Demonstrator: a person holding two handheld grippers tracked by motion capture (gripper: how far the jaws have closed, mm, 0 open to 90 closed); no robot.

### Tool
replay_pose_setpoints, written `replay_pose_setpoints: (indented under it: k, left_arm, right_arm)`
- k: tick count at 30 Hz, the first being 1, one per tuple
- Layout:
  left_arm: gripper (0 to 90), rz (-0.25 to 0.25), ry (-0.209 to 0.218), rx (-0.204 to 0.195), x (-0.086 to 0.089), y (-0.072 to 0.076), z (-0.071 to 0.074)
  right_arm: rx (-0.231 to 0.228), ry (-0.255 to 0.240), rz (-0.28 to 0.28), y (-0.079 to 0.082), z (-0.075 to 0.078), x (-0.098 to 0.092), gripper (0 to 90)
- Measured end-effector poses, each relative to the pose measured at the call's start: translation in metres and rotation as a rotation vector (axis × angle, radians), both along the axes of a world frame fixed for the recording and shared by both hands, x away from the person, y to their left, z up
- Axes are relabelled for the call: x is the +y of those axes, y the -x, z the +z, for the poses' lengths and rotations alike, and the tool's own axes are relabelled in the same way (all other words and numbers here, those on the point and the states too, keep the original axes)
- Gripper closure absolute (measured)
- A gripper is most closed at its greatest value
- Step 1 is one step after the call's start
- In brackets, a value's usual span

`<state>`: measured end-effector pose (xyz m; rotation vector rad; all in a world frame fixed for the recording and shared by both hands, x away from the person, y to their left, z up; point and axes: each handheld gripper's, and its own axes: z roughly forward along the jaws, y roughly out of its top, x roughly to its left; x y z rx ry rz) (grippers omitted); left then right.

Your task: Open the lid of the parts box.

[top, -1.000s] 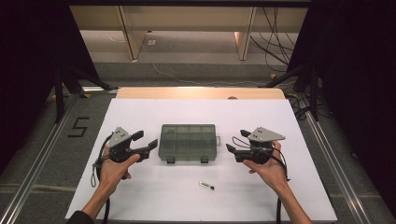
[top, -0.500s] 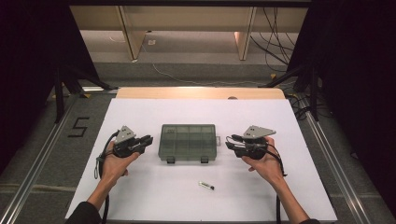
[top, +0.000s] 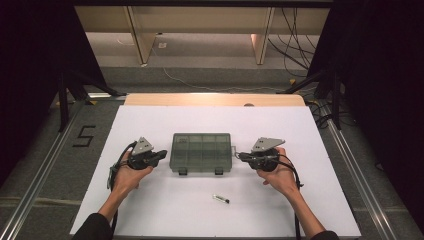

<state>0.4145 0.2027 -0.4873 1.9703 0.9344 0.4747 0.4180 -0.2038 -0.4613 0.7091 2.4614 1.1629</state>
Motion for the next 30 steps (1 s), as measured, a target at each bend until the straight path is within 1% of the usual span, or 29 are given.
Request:
replay_pose_setpoints:
  k: [1, 3, 4, 5, 6, 7, 8, 9, 10, 11, 12, 13, 14, 15, 17, 19, 20, 21, 24, 25, 26, 29, 30]
  left_arm:
    - [89.5, -0.006, -0.008, 0.002, 0.001, 0.000, 0.000]
    - [89.5, -0.012, -0.003, 0.014, 0.002, -0.001, -0.001]
    - [89.6, -0.013, -0.001, 0.012, 0.002, -0.001, -0.002]
    - [89.6, -0.030, -0.022, 0.017, 0.003, -0.001, -0.002]
    - [89.6, -0.024, -0.001, 0.014, 0.000, 0.000, -0.003]
    - [89.6, -0.038, -0.018, 0.024, 0.001, 0.000, -0.003]
    - [89.6, -0.035, 0.000, 0.026, -0.001, 0.000, -0.003]
    - [89.6, -0.051, -0.022, 0.031, 0.000, 0.000, -0.002]
    - [89.6, -0.051, -0.022, 0.031, 0.000, 0.000, -0.002]
    - [89.6, -0.047, -0.010, 0.034, -0.003, 0.001, -0.004]
    - [89.6, -0.059, -0.037, 0.037, -0.002, 0.001, -0.003]
    - [89.6, -0.057, -0.008, 0.041, -0.004, 0.001, -0.004]
    - [89.6, -0.065, -0.008, 0.041, -0.004, 0.001, -0.004]
    - [89.6, -0.079, -0.025, 0.043, -0.003, 0.001, -0.004]
    - [89.6, -0.094, -0.043, 0.048, -0.003, 0.002, -0.003]
    - [89.6, -0.096, -0.037, 0.048, -0.003, 0.002, -0.003]
    - [89.6, -0.093, -0.031, 0.041, -0.005, 0.002, -0.004]
    - [89.6, -0.087, -0.021, 0.046, -0.005, 0.002, -0.005]
    - [89.6, -0.091, -0.024, 0.047, -0.005, 0.003, -0.005]
    - [89.6, -0.083, -0.007, 0.047, -0.006, 0.003, -0.005]
    - [89.6, -0.089, -0.016, 0.043, -0.006, 0.003, -0.005]
    - [89.6, -0.092, -0.018, 0.046, -0.006, 0.003, -0.005]
    - [89.6, -0.089, -0.012, 0.046, -0.006, 0.004, -0.005]
  right_arm:
    - [0.005, 0.010, 0.006, 0.000, -0.001, 0.001, 89.2]
    - [0.007, 0.022, 0.014, -0.001, -0.004, 0.004, 90.0]
    - [0.012, 0.029, 0.026, -0.001, -0.005, 0.005, 90.0]
    - [0.010, 0.030, 0.027, -0.002, -0.005, 0.006, 90.0]
    - [0.004, 0.031, 0.030, -0.002, -0.006, 0.007, 90.0]
    - [0.012, 0.034, 0.034, -0.002, -0.007, 0.008, 90.0]
    - [0.010, 0.038, 0.037, -0.002, -0.007, 0.009, 90.0]
    - [0.016, 0.043, 0.043, -0.002, -0.008, 0.010, 90.0]
    - [0.014, 0.047, 0.047, -0.002, -0.009, 0.011, 90.0]
    - [0.016, 0.048, 0.052, -0.002, -0.010, 0.013, 90.0]
    - [0.015, 0.054, 0.054, -0.002, -0.011, 0.013, 90.0]
    - [0.018, 0.063, 0.058, -0.002, -0.011, 0.014, 90.0]
    - [0.017, 0.063, 0.066, -0.002, -0.013, 0.016, 90.0]
    - [0.017, 0.070, 0.065, -0.002, -0.013, 0.016, 90.0]
    - [0.020, 0.075, 0.070, -0.002, -0.014, 0.017, 90.0]
    - [0.020, 0.073, 0.078, -0.002, -0.015, 0.018, 90.0]
    - [0.023, 0.077, 0.083, -0.001, -0.015, 0.019, 90.0]
    - [0.023, 0.082, 0.082, -0.001, -0.015, 0.019, 90.0]
    - [0.021, 0.076, 0.089, -0.001, -0.016, 0.019, 90.0]
    - [0.021, 0.076, 0.091, -0.001, -0.016, 0.019, 90.0]
    - [0.020, 0.075, 0.091, -0.001, -0.016, 0.018, 90.0]
    - [0.024, 0.076, 0.091, -0.001, -0.016, 0.019, 90.0]
    - [0.024, 0.076, 0.093, -0.001, -0.017, 0.019, 90.0]
